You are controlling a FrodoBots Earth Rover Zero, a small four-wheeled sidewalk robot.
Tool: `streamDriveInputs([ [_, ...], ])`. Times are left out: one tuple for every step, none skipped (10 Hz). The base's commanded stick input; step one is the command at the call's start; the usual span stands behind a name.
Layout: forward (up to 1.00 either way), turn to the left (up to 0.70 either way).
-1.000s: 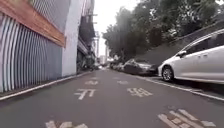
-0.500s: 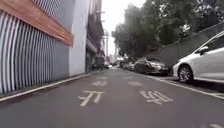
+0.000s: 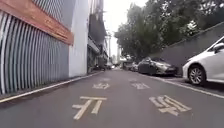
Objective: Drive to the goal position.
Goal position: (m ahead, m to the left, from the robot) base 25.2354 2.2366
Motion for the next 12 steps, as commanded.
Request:
streamDriveInputs([
  [0.70,-0.11],
  [0.70,-0.12],
  [0.70,0.00],
  [0.70,0.00],
  [0.70,0.00],
  [0.70,0.00],
  [0.70,0.00],
  [0.70,0.00],
  [0.70,0.00],
  [0.70,0.00],
  [0.70,0.00],
  [0.70,0.04],
])
